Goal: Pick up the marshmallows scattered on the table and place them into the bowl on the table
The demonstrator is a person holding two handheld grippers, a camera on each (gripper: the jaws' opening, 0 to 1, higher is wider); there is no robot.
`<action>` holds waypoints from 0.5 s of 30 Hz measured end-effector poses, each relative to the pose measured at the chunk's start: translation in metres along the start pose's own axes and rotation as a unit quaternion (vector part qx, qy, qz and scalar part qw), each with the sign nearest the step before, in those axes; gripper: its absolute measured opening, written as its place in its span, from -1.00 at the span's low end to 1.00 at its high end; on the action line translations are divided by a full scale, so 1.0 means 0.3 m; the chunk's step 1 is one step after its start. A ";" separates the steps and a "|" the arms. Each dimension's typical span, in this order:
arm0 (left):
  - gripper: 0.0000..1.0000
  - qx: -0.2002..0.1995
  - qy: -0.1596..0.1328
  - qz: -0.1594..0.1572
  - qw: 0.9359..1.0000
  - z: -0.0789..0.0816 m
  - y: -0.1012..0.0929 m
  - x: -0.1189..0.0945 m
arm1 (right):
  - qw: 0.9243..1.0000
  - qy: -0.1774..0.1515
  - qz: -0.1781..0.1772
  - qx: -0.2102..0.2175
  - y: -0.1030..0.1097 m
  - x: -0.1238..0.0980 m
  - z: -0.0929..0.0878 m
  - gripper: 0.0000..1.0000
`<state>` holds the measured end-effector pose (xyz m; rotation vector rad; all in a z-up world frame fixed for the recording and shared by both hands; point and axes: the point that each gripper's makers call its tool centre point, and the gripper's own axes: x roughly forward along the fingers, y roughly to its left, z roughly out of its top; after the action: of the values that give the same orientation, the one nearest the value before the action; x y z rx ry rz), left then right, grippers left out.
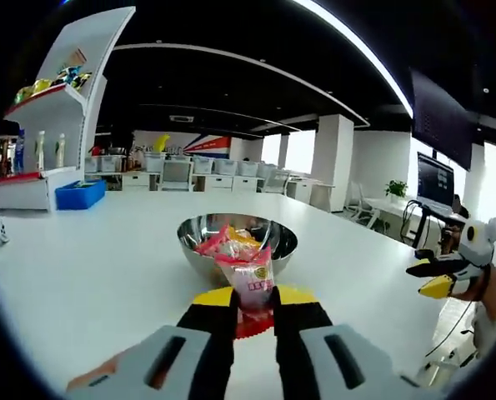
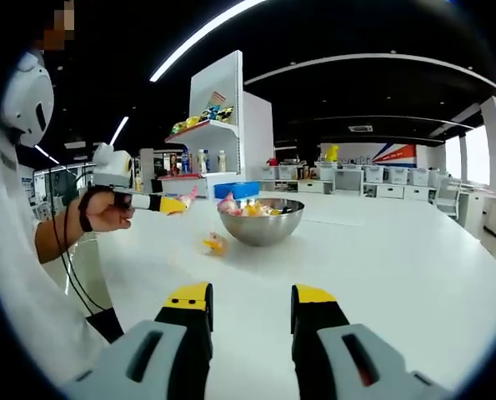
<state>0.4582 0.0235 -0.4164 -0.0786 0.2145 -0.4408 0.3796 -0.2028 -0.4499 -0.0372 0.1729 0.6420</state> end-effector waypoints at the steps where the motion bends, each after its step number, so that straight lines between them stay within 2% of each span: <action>1: -0.64 0.001 -0.005 -0.002 1.000 0.018 -0.001 0.001 | 1.000 0.000 0.000 0.000 0.001 -0.001 0.001 -0.26; 8: -0.64 0.030 -0.031 -0.013 0.999 0.112 -0.011 0.026 | 1.000 -0.002 -0.006 0.000 -0.002 -0.019 0.001 -0.26; 10: -0.64 0.048 -0.052 -0.035 0.997 0.153 -0.039 0.027 | 1.000 -0.002 -0.006 0.000 -0.002 -0.022 0.000 -0.26; 15: -0.64 0.067 -0.064 -0.034 0.995 0.206 -0.035 0.037 | 1.000 0.000 -0.008 0.000 -0.004 -0.029 -0.005 -0.26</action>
<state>0.4775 0.0111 -0.3569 0.0179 0.0548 -0.5160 0.3733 -0.2089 -0.4498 -0.0375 0.1724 0.6263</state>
